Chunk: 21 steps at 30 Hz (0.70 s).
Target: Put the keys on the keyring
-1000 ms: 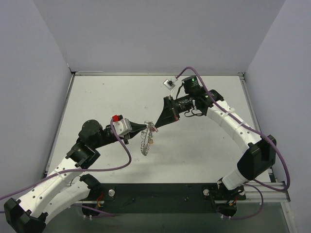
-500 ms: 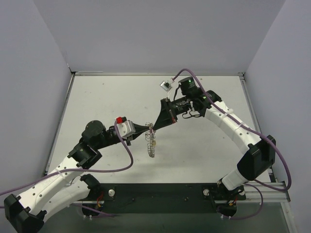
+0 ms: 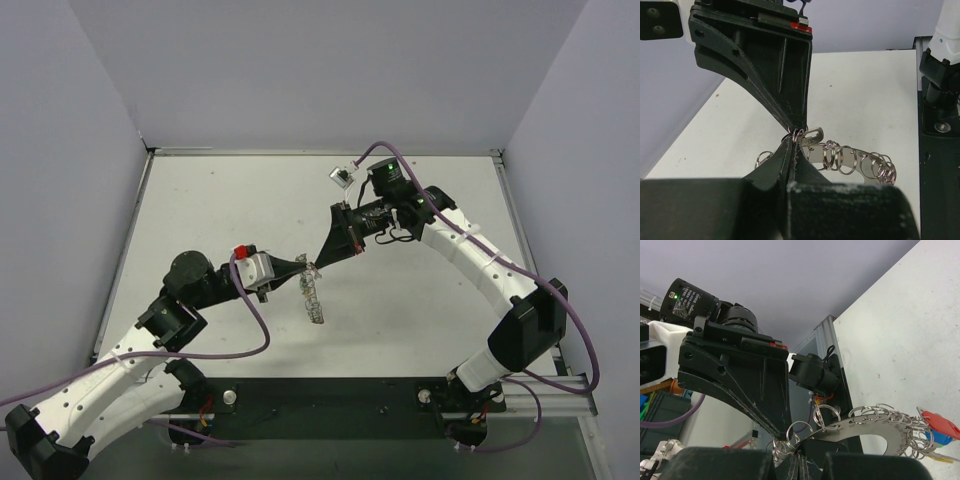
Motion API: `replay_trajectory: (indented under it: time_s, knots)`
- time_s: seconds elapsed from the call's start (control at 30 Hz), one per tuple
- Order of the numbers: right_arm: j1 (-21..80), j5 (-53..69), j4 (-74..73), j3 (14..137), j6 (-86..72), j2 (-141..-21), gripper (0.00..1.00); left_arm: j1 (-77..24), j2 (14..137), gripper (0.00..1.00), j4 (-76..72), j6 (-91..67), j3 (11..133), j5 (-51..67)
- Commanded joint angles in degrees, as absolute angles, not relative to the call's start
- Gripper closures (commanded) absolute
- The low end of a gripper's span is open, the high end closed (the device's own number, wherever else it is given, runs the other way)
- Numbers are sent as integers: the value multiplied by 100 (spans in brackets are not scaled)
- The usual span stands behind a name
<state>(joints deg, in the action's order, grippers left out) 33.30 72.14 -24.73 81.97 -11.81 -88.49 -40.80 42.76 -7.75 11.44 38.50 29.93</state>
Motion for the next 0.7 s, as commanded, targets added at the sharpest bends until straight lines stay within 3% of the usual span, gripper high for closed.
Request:
replay_trajectory:
  time_s: [0.0, 0.67]
  knots:
    - [3287, 7286, -2452, 8341, -1055, -8692, 100, -4113, 4227, 100, -1222, 1187, 4008, 3366]
    - [3252, 7576, -2435, 8314, -1028, -8517, 100, -4236, 4289, 100, -879, 1424, 4052, 2645]
